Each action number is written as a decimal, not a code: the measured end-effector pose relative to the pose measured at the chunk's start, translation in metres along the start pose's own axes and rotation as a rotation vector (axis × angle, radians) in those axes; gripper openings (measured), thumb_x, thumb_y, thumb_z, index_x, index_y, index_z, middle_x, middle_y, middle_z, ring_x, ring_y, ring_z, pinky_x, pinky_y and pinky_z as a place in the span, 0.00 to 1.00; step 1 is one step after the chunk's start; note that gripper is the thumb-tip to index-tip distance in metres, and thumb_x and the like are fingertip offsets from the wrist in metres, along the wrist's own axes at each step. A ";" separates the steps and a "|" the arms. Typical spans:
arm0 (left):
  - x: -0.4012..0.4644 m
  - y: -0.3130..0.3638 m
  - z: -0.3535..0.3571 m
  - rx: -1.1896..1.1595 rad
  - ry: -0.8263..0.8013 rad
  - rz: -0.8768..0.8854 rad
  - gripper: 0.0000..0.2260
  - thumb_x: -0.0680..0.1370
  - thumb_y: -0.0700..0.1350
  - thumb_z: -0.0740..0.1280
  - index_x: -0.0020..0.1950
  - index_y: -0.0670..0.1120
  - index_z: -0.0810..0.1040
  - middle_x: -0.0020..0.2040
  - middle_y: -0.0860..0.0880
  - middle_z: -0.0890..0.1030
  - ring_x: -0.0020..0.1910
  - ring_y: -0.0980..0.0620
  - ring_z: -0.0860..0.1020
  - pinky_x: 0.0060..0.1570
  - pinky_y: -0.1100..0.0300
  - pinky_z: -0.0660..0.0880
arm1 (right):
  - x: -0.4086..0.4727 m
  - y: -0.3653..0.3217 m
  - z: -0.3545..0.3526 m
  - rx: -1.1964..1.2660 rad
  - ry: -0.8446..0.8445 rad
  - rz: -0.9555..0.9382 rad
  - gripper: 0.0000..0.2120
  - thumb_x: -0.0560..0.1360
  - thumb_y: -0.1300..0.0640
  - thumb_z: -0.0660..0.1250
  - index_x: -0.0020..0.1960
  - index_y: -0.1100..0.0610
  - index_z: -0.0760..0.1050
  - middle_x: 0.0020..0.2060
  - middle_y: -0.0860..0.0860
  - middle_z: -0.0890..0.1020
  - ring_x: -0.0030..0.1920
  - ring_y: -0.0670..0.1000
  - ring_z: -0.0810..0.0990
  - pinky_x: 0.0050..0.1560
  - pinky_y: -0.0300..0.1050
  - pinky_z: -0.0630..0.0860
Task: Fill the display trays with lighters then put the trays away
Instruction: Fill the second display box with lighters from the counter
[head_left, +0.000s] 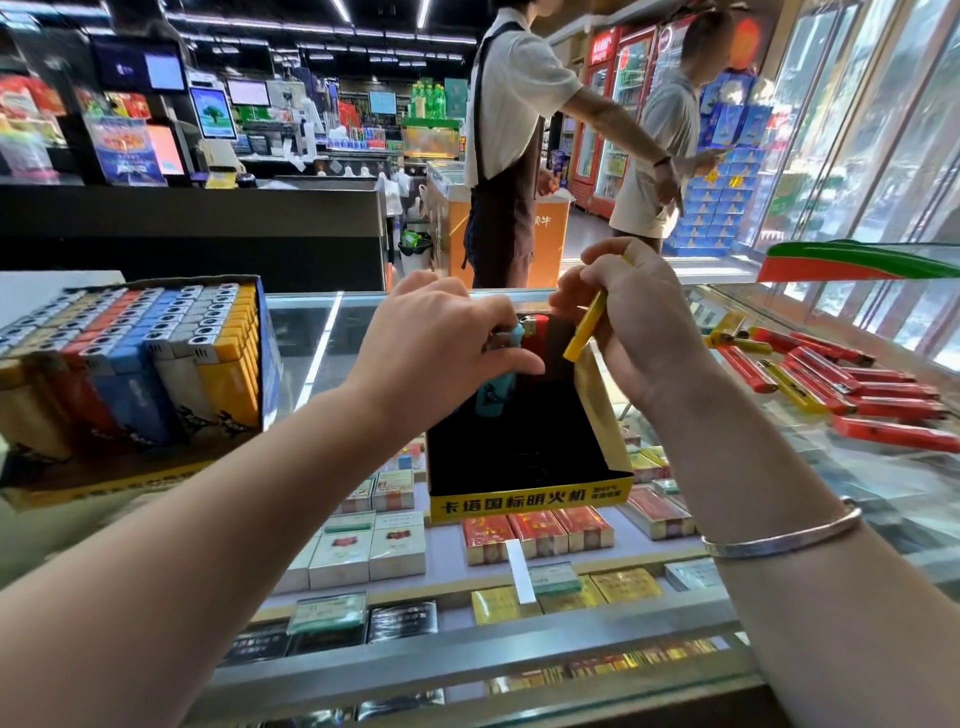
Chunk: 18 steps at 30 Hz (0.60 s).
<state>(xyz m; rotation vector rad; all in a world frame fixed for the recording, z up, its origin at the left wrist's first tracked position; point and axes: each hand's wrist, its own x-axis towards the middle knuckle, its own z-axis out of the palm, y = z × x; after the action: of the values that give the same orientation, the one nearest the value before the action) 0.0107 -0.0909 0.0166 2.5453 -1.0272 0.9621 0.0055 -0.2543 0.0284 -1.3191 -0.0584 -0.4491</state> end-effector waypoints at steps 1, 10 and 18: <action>-0.001 0.001 0.001 0.000 -0.005 -0.010 0.25 0.70 0.65 0.59 0.49 0.46 0.81 0.39 0.44 0.81 0.41 0.45 0.78 0.54 0.52 0.70 | 0.000 0.000 0.000 -0.002 0.000 -0.002 0.09 0.74 0.69 0.55 0.43 0.57 0.70 0.31 0.52 0.76 0.32 0.49 0.78 0.43 0.47 0.78; -0.003 0.002 0.005 0.010 -0.018 -0.057 0.19 0.74 0.60 0.61 0.56 0.49 0.75 0.41 0.46 0.80 0.44 0.46 0.77 0.55 0.52 0.67 | -0.002 -0.001 0.000 -0.029 0.003 -0.005 0.09 0.74 0.68 0.56 0.43 0.57 0.71 0.32 0.52 0.76 0.36 0.51 0.77 0.44 0.48 0.77; -0.001 -0.001 0.000 -0.042 -0.157 0.066 0.16 0.77 0.55 0.60 0.57 0.50 0.80 0.51 0.49 0.79 0.53 0.47 0.75 0.55 0.52 0.70 | -0.003 -0.001 0.001 -0.011 0.001 -0.002 0.08 0.75 0.67 0.57 0.43 0.56 0.71 0.32 0.53 0.76 0.35 0.52 0.78 0.38 0.44 0.78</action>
<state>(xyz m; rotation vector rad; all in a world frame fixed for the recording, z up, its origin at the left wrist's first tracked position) 0.0112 -0.0893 0.0163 2.6009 -1.1678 0.7582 0.0028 -0.2533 0.0290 -1.3293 -0.0559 -0.4522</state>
